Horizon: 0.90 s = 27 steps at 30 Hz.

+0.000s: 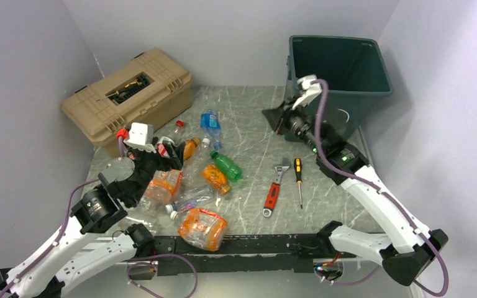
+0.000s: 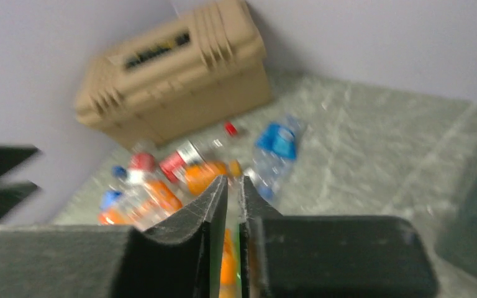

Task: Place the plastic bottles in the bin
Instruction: Place the plastic bottle in the trash bin.

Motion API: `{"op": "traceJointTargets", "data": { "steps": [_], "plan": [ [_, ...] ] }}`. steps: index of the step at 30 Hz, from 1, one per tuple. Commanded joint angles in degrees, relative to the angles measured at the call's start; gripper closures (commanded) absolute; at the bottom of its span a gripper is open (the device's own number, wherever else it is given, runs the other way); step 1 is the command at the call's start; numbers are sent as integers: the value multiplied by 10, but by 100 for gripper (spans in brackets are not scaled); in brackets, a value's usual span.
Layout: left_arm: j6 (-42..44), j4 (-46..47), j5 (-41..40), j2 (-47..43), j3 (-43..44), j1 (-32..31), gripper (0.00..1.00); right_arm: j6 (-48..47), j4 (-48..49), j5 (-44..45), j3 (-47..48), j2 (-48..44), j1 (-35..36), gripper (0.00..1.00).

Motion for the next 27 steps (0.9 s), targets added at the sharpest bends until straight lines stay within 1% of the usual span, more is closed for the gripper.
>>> {"op": "traceJointTargets", "data": {
  "steps": [1, 2, 3, 4, 5, 6, 7, 9, 10, 11, 13, 16, 17, 18, 19, 20, 21, 22, 23, 24, 26, 27],
  "plan": [
    [12, 6, -2, 3, 0, -3, 11, -56, -87, 144, -32, 2, 65, 65],
    [14, 7, -5, 4, -1, -3, 11, -58, -97, 170, -40, 9, 87, 52],
    [15, 7, -8, 5, -2, -3, 11, -61, -106, 198, -47, 17, 103, 43],
    [17, 6, -9, 6, -2, -3, 11, -63, -117, 226, -55, 27, 118, 37],
    [17, 6, -9, 9, -1, -3, 11, -61, -130, 258, -56, 41, 132, 34],
    [18, 4, -10, 12, 0, -4, 11, -53, -147, 283, -56, 59, 140, 33],
    [17, 2, -12, 15, 2, -3, 11, -39, -158, 303, -60, 71, 147, 37],
    [18, -1, -14, 21, 4, -4, 11, -6, -128, 289, -101, 65, 151, 74],
    [18, -2, -15, 23, 4, -3, 11, 16, -91, 266, -135, 50, 150, 97],
    [19, -1, -15, 24, 4, -3, 11, 38, -48, 243, -164, 34, 147, 100],
    [18, -1, -15, 25, 2, -3, 11, 84, 20, 187, -209, 17, 138, 100],
    [16, 1, -15, 27, 0, -4, 11, 171, 152, 128, -268, -2, 131, 100],
    [17, 1, -15, 28, 0, -4, 11, 196, 207, 114, -293, -9, 129, 86],
    [17, 1, -15, 30, 0, -3, 11, 215, 260, 105, -319, -15, 129, 47],
    [16, 0, -16, 31, 1, -3, 11, 225, 295, 101, -336, -14, 129, 24],
    [16, -1, -16, 31, 1, -3, 11, 219, 288, 110, -329, -7, 129, 13],
    [16, -1, -15, 32, 1, -3, 11, 205, 260, 128, -308, 5, 130, 11],
    [16, -1, -16, 32, 0, -3, 11, 197, 213, 145, -284, 28, 129, 12],
    [16, -1, -15, 33, 0, -3, 11, 197, 174, 157, -267, 45, 129, 17],
    [17, -1, -15, 33, 0, -3, 11, 194, 156, 164, -265, 54, 129, 31],
    [18, -2, -14, 35, 1, -4, 11, 200, 164, 175, -281, 60, 125, 76],
    [18, -3, -14, 36, 2, -4, 11, 202, 179, 174, -293, 61, 122, 84]
  ]
}}
